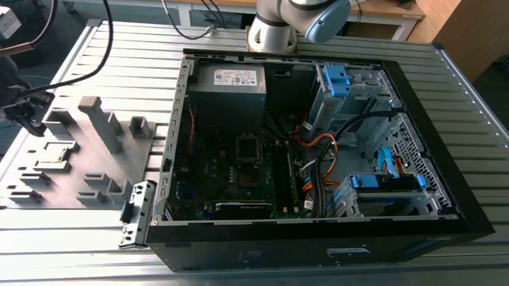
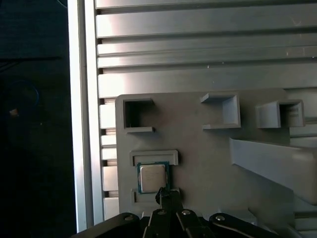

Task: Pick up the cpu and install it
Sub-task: 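Pick up the cpu and move it towards the insertion slot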

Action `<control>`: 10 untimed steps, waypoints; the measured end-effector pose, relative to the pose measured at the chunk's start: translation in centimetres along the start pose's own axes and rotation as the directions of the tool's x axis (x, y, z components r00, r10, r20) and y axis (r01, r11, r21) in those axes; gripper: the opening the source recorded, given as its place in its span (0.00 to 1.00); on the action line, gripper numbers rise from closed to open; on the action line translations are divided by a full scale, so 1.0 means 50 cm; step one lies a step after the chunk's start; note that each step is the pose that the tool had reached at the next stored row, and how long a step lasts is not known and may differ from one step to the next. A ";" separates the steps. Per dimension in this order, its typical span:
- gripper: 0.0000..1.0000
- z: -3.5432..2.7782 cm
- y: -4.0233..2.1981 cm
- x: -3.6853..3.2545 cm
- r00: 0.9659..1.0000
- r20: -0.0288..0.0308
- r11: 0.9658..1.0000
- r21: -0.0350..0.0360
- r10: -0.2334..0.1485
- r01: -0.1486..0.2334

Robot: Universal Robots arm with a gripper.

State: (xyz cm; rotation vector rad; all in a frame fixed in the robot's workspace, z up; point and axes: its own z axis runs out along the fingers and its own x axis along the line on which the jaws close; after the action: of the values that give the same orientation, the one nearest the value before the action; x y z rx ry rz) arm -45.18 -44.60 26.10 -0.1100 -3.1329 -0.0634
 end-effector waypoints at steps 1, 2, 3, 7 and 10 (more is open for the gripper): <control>0.11 0.004 -0.001 0.000 1.000 0.000 1.000 0.000 -0.001 0.001; 0.11 0.008 -0.001 0.000 1.000 0.000 1.000 0.000 -0.003 0.003; 0.11 0.011 -0.002 0.000 1.000 0.000 1.000 0.000 -0.004 0.004; 0.11 0.025 -0.003 0.002 1.000 0.000 1.000 0.000 -0.008 0.008; 0.11 0.037 -0.003 0.003 1.000 -0.001 1.000 0.000 -0.011 0.011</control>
State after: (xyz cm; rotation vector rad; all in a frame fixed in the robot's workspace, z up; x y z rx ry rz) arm -45.36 -44.67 24.27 -0.0922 -3.1331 -0.0633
